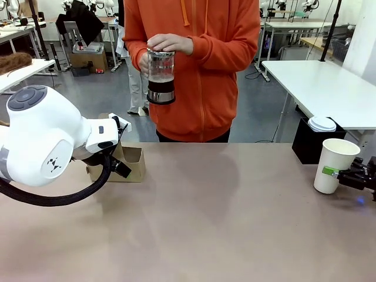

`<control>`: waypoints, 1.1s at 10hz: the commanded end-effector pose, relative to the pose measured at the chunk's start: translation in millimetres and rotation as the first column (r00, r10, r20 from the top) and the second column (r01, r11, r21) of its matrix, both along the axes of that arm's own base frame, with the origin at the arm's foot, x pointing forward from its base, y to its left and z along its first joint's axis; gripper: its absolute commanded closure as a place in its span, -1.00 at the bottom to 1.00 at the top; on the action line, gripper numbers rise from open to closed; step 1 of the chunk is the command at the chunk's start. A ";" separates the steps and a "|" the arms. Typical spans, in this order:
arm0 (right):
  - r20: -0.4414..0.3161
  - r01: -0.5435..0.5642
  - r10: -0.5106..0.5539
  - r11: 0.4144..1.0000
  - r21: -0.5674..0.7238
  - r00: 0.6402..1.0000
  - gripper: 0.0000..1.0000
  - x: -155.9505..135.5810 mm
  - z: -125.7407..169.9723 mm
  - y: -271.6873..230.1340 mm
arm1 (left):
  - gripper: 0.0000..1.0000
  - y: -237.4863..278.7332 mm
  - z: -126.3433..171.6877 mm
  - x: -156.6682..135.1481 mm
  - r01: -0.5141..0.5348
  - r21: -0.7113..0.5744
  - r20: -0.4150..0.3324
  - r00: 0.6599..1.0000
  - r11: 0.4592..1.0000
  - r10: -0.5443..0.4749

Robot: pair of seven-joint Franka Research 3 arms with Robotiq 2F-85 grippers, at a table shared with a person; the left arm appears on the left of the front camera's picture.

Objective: Pour a drink into a cup and package it in a carrier.
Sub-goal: Pick up the 600 ml Paper Cup and place it in the middle top area of the table.

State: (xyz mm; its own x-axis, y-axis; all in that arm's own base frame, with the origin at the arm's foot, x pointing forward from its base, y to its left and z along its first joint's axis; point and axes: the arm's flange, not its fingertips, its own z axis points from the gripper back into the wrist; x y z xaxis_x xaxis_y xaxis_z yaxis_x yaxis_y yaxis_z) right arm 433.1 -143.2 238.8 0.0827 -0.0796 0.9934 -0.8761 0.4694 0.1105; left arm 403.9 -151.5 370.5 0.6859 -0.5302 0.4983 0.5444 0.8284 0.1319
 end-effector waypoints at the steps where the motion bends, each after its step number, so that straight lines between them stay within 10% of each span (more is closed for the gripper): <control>1: -0.031 0.030 -0.030 0.999 0.019 0.999 -0.60 1.8 49.1 52.4 | -1.00 0.1 0.0 -0.2 0.000 -0.001 0.000 1.000 1.000 0.000; 5: -0.053 -0.003 0.004 1.000 0.018 0.999 -0.60 39.3 76.1 163.5 | -1.00 0.1 0.0 -0.2 0.000 -0.001 0.000 1.000 1.000 0.000; 11: 0.031 0.036 -0.035 0.999 -0.028 0.999 -0.60 111.9 23.3 252.0 | -1.00 0.1 0.0 -0.2 0.000 -0.001 0.000 1.000 1.000 0.000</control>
State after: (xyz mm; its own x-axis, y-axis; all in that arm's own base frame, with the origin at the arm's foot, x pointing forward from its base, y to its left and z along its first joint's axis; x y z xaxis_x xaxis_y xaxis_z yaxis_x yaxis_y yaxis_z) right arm 535.4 102.1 265.8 0.0946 -0.0787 0.9924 -0.8767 0.4657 0.1205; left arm 403.8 -151.6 370.2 0.6860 -0.5306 0.4977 0.5446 0.8282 0.1323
